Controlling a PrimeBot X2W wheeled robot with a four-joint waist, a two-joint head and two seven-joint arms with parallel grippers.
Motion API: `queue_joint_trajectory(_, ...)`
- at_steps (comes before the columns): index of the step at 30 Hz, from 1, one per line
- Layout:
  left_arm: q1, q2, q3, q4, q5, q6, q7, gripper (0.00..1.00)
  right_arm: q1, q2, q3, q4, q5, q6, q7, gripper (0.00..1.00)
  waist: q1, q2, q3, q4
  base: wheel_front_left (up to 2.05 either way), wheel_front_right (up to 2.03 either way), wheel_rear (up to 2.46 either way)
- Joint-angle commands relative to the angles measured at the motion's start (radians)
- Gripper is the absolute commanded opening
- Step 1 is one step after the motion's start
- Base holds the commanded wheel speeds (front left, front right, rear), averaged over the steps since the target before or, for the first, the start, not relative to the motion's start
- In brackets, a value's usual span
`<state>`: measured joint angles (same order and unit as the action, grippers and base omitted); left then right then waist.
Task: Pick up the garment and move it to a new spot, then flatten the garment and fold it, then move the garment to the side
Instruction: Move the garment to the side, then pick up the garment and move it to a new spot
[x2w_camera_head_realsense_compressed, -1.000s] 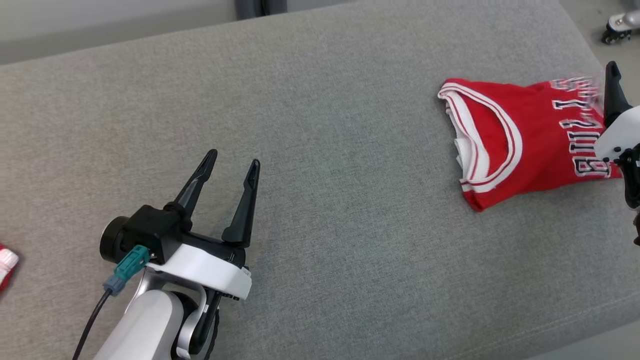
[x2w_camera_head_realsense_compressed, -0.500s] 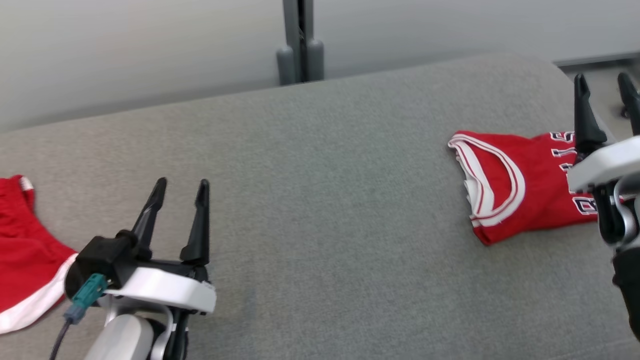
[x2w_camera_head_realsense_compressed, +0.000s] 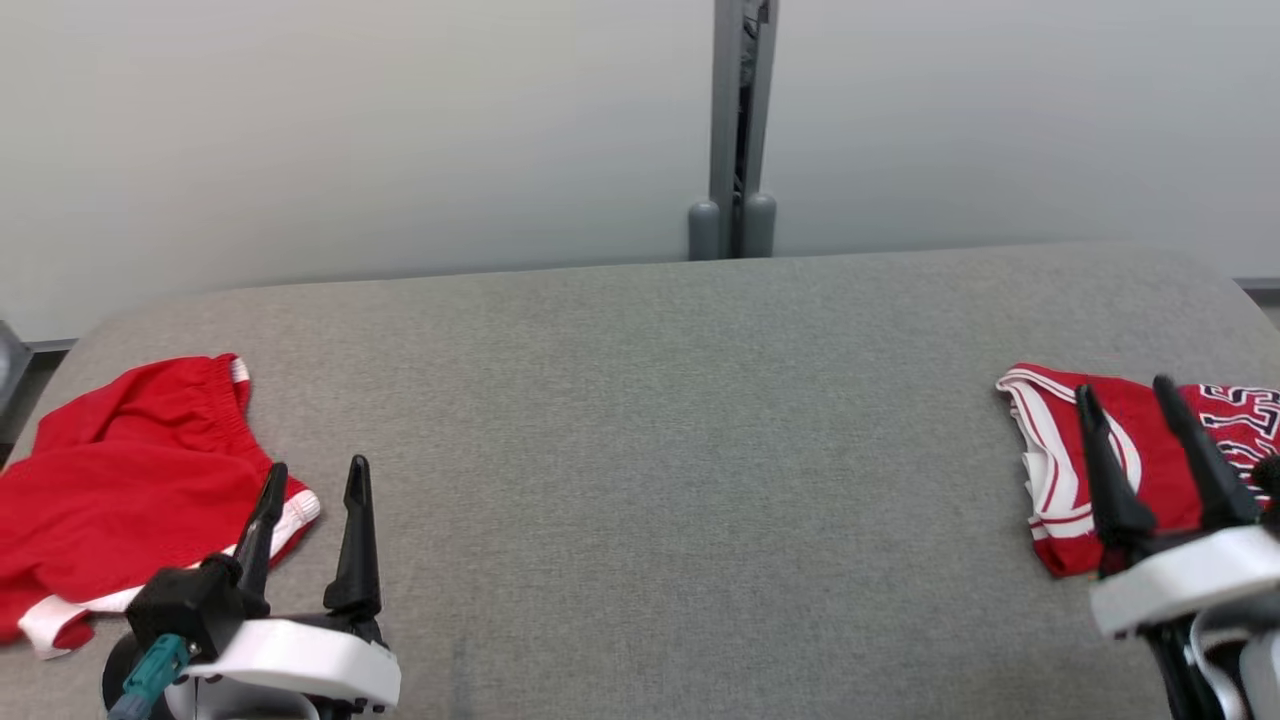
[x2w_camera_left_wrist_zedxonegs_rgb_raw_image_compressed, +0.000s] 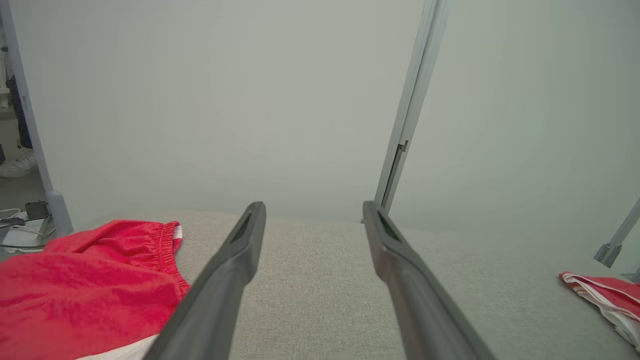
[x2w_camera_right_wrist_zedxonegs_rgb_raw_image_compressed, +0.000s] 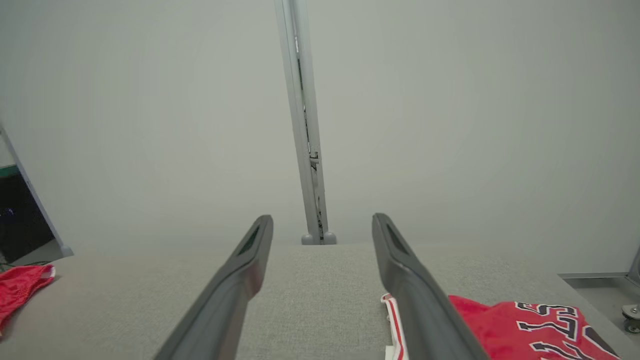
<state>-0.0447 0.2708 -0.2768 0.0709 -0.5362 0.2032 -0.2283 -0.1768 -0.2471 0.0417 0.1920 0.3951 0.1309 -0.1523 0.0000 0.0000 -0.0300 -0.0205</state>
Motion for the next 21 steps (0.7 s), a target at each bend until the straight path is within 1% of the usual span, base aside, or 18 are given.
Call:
queue_joint_trajectory(1, 0.015, -0.003, 0.004, 0.006, -0.003, 0.008, -0.005, 1.00, 0.049, 0.004, -0.008, -0.036, -0.014, 0.000, 0.013, 1.00, 0.0000, 0.0000, -0.015, 0.022, 0.00, 0.00, 0.00)
queue_joint_trajectory(4, 0.034, -0.012, 0.001, 0.019, -0.008, 0.005, -0.012, 1.00, 0.124, 0.032, -0.028, -0.085, -0.032, 0.000, 0.026, 1.00, 0.0000, 0.0000, -0.019, 0.033, 0.00, 0.00, 0.00)
queue_joint_trajectory(7, 0.047, -0.022, -0.003, 0.034, -0.002, -0.007, -0.021, 1.00, 0.196, 0.062, -0.055, -0.126, -0.059, 0.000, 0.029, 1.00, 0.0000, 0.0000, -0.021, 0.041, 0.00, 0.00, 0.00)
queue_joint_trajectory(16, 0.046, -0.043, -0.001, 0.047, 0.002, -0.017, -0.030, 1.00, 0.246, 0.095, -0.076, -0.175, -0.087, 0.000, 0.049, 1.00, 0.0000, 0.0000, -0.027, 0.037, 0.00, 0.00, 0.00)
queue_joint_trajectory(21, 0.041, -0.046, -0.002, 0.050, 0.008, -0.020, -0.033, 1.00, 0.247, 0.097, -0.075, -0.195, -0.093, 0.000, 0.066, 1.00, 0.0000, 0.0000, -0.027, 0.036, 0.00, 0.00, 0.00)
